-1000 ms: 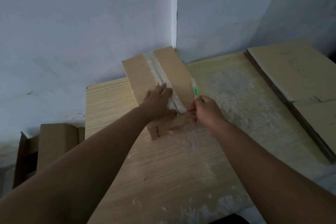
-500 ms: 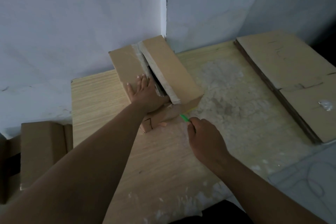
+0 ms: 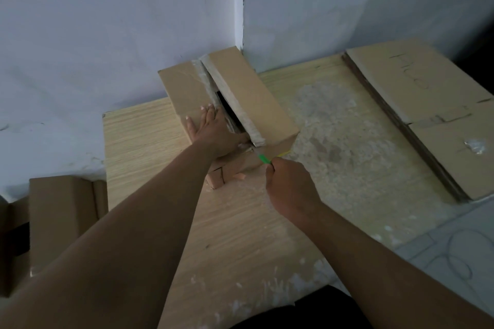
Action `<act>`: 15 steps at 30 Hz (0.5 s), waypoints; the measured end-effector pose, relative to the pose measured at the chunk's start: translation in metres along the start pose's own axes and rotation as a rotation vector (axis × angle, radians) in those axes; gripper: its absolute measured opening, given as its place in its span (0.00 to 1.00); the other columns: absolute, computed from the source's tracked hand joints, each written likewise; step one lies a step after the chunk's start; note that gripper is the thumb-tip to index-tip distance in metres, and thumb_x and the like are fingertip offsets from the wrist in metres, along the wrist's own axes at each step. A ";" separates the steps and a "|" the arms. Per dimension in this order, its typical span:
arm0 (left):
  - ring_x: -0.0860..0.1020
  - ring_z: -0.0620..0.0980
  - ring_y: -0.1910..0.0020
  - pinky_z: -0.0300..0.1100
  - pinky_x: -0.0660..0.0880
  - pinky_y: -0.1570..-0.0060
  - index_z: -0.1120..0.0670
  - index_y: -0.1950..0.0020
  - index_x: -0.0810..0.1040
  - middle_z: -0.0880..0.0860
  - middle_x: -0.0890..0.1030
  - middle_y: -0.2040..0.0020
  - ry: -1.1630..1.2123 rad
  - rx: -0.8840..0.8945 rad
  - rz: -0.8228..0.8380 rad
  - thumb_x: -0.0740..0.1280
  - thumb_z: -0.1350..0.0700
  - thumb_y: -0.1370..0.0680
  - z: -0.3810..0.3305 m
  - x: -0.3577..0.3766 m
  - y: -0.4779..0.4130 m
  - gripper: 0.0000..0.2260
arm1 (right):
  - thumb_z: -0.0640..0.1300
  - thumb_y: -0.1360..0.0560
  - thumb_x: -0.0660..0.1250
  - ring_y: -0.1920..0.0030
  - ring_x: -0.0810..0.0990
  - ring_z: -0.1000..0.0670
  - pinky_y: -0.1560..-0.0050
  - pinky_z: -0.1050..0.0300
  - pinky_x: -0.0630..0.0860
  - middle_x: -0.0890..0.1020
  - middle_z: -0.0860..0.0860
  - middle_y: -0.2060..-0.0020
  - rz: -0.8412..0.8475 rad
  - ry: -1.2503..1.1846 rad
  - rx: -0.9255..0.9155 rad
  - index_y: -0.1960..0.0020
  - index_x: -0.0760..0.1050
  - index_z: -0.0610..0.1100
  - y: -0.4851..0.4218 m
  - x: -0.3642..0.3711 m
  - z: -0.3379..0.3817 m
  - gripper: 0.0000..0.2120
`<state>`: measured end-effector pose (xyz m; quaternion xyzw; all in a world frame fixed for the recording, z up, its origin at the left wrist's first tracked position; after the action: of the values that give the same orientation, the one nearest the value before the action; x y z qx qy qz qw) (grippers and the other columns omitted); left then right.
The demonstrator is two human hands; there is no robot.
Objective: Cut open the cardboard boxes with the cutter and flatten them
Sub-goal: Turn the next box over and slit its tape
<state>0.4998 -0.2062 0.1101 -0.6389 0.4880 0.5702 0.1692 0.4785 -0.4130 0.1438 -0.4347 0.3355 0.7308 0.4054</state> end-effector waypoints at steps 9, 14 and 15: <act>0.38 0.51 0.17 0.64 0.31 0.24 0.56 0.15 0.44 0.53 0.43 0.15 0.028 -0.007 -0.006 0.64 0.26 0.26 0.001 -0.001 0.001 0.53 | 0.48 0.16 0.54 0.60 0.78 0.47 0.62 0.54 0.68 0.78 0.48 0.60 -0.050 0.058 -0.030 0.50 0.75 0.43 0.012 -0.008 -0.018 0.15; 0.39 0.51 0.17 0.63 0.31 0.24 0.54 0.15 0.46 0.53 0.43 0.15 0.057 -0.001 -0.023 0.61 0.28 0.23 0.002 -0.005 0.005 0.48 | 0.46 0.16 0.56 0.53 0.81 0.39 0.59 0.52 0.69 0.81 0.43 0.57 -0.098 0.136 0.059 0.52 0.76 0.41 0.016 -0.025 -0.058 0.14; 0.39 0.52 0.17 0.63 0.31 0.25 0.52 0.15 0.48 0.54 0.43 0.15 0.054 0.010 -0.025 0.60 0.28 0.23 0.001 -0.005 0.006 0.46 | 0.46 0.16 0.56 0.53 0.81 0.38 0.59 0.51 0.70 0.81 0.42 0.59 -0.099 0.131 0.081 0.53 0.75 0.41 0.017 -0.030 -0.071 0.14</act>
<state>0.4946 -0.2065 0.1163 -0.6591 0.4873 0.5481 0.1663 0.4984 -0.4896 0.1455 -0.4808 0.3686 0.6658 0.4355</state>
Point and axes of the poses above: each hand's wrist, its own y-axis away from the middle knuckle, its own x-axis out of the palm, z = x × y, the point moved 7 cm from there along -y, towards the middle knuckle
